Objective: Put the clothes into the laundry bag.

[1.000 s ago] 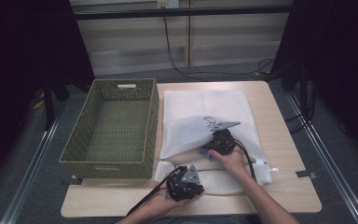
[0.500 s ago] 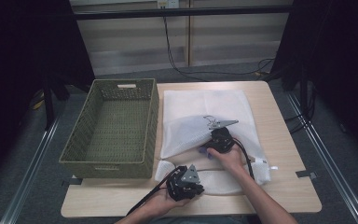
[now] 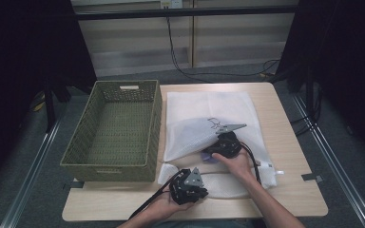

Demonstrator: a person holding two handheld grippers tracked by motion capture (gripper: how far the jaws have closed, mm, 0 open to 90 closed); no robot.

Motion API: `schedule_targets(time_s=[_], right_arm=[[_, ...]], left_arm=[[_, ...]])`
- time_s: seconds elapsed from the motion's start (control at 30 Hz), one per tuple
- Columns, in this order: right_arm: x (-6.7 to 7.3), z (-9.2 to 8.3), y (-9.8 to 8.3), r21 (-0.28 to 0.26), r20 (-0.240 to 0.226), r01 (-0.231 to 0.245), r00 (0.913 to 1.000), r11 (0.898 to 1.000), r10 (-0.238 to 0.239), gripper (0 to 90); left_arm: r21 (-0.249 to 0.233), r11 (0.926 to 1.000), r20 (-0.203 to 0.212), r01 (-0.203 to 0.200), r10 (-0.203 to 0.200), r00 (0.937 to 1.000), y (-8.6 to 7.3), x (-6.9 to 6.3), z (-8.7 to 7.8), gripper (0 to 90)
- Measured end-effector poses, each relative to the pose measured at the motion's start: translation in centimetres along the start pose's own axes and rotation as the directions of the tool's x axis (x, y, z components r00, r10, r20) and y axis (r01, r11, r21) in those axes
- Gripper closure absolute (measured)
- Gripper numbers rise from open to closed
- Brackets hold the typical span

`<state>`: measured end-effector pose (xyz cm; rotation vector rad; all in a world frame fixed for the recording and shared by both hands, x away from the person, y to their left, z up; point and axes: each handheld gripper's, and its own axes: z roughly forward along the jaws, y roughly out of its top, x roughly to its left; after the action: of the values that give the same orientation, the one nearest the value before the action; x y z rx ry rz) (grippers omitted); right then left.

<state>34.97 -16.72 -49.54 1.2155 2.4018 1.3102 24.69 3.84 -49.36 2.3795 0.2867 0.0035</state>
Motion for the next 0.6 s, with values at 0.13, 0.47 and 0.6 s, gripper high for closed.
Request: schedule_targets(time_s=[0.13, 0.47, 0.6], right_arm=[[0.2, -0.9, -0.2, 0.007, -0.017, 0.011, 0.9998, 1.000, -0.011, 61.9], [0.3, -3.4, -0.3, -0.018, -0.083, 0.037, 0.9958, 0.999, -0.039, 65.4], [0.7, -3.9, -1.0, 0.005, -0.136, 0.079, 0.9876, 0.997, -0.078, 76.3]], left_arm=[[-0.009, 1.0000, 0.001, 0.002, -0.002, 1.0000, 0.0, 0.0, 0.1, 84.9], [-0.005, 1.0000, -0.001, 0.005, -0.005, 1.0000, 0.0, 0.0, 0.0, 84.9], [-0.009, 1.0000, 0.010, 0.002, -0.002, 0.9999, 0.0, 0.1, 0.0, 84.9]])
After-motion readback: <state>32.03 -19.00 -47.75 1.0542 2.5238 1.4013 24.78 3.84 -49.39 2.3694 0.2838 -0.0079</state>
